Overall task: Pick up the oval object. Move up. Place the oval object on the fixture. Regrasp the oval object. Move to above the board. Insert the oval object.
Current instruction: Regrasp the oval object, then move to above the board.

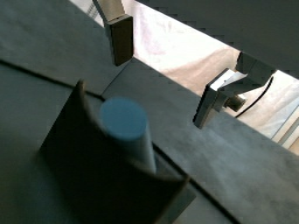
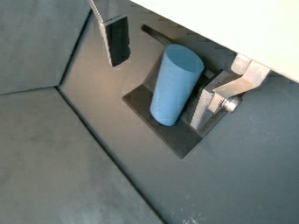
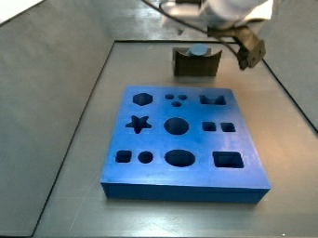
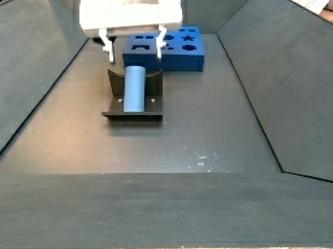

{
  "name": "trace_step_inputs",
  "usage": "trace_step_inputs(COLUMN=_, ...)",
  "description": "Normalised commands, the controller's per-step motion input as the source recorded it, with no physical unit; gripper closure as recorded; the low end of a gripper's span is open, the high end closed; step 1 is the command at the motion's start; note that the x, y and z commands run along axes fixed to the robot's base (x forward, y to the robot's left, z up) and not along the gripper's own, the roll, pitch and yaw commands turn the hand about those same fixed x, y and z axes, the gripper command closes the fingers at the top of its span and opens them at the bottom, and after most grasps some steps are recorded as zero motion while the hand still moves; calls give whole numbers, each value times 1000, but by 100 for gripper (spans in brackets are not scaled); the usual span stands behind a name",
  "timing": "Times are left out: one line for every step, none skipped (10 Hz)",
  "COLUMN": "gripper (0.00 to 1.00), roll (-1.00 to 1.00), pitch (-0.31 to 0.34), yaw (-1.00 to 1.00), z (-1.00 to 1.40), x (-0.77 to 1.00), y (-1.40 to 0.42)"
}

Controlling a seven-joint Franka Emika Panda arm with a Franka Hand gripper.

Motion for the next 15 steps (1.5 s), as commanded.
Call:
trace_step_inputs(gripper=0, roll=53, pitch=-62, yaw=23, z=-960, x=113, y=26)
trace_step_inputs(gripper=0, roll=54, pitch=-53, yaw=8, z=-755, x=97, y=12)
trace_step_inputs(gripper=0, roll=52, pitch=-45, yaw=2, z=-561, x=83, y=8)
trace_step_inputs(gripper=0, roll=54, pitch=-40, yaw=-2, z=-467, x=79, y=8)
trace_step_inputs(gripper=0, roll=54, pitch=-29, yaw=-4, z=-280, x=75, y=5)
trace_step_inputs(gripper=0, roll=44, pitch=-10, yaw=-2, z=-193, x=34, y=-4)
trace_step_inputs(gripper=0, roll=47, pitch=-16, yaw=-2, z=-174, x=12, y=-8)
trace_step_inputs(gripper=0, roll=47, pitch=-15, yaw=0, z=-174, x=12, y=-7)
trace_step_inputs(gripper=0, roll=47, pitch=-15, yaw=2, z=-174, x=13, y=-7)
trace_step_inputs(gripper=0, roll=47, pitch=-15, yaw=2, z=-174, x=13, y=-7)
trace_step_inputs(gripper=100, roll=0, pitch=0, yaw=0, z=0, x=0, y=0)
trace_step_inputs(gripper=100, roll=252, pitch=-5, yaw=15, z=1000, x=-138, y=185)
trace_step_inputs(gripper=100, roll=243, pitch=-8, yaw=13, z=1000, x=-138, y=183)
trace_step_inputs(gripper=100, roll=151, pitch=-41, yaw=1, z=1000, x=-140, y=171)
trace_step_inputs(gripper=100, roll=107, pitch=-49, yaw=-4, z=1000, x=-137, y=168)
